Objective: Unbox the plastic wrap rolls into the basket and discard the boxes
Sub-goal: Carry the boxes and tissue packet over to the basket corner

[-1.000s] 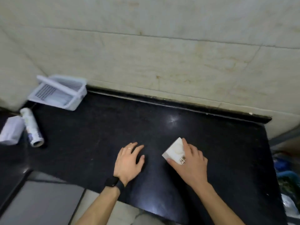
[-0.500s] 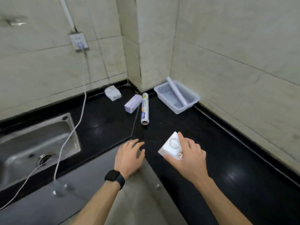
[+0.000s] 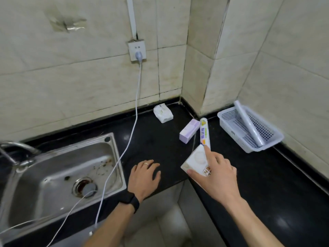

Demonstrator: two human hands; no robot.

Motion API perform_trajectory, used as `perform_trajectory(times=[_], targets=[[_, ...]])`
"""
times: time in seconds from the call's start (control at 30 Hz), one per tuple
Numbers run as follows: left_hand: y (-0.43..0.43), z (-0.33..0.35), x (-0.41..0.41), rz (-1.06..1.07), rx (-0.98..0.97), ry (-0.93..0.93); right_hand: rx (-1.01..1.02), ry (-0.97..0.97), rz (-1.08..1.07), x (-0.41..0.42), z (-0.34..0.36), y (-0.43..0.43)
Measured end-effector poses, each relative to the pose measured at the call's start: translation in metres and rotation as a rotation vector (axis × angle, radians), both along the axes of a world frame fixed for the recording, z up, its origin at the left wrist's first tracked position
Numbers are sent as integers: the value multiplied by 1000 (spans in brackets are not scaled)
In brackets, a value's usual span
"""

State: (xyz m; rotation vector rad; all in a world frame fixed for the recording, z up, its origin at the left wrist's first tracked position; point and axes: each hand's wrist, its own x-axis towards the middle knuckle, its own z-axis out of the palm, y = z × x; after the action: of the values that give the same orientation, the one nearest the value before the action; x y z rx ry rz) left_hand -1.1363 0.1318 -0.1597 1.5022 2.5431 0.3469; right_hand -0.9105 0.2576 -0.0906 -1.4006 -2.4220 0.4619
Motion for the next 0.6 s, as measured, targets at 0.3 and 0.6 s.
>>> perform_trajectory(times=[0.3, 0.6], targets=[[78, -33, -62, 68, -78, -53, -128, -66, 94, -82, -41, 91], [134, -63, -96, 166, -162, -172, -218, -153, 166, -148, -78, 150]])
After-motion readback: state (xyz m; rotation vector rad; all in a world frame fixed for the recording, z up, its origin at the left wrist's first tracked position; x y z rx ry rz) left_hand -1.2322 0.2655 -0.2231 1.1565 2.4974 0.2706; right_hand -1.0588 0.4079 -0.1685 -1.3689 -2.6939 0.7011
